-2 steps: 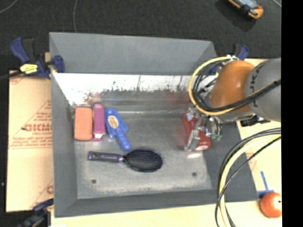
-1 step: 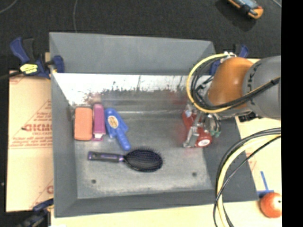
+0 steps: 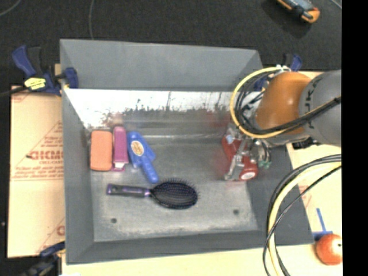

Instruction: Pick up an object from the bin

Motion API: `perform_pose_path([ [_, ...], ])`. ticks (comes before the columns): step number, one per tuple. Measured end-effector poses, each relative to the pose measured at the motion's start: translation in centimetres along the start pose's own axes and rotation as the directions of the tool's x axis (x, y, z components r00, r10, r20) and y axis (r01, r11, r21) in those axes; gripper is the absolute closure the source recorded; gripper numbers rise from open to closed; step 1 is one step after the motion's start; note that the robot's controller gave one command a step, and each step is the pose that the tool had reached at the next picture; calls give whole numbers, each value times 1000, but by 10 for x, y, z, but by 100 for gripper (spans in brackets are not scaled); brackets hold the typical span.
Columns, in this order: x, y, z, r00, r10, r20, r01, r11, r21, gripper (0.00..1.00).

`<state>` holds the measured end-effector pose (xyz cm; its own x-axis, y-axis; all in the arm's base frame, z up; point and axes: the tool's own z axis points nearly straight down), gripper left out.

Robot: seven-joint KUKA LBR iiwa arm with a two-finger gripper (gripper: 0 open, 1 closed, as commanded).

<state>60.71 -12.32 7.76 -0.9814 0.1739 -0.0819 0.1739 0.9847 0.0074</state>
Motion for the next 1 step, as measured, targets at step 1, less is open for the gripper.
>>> perform_pose_path([
  [1,-10,7,4,1000,17,11,-17,1000,1,0],
])
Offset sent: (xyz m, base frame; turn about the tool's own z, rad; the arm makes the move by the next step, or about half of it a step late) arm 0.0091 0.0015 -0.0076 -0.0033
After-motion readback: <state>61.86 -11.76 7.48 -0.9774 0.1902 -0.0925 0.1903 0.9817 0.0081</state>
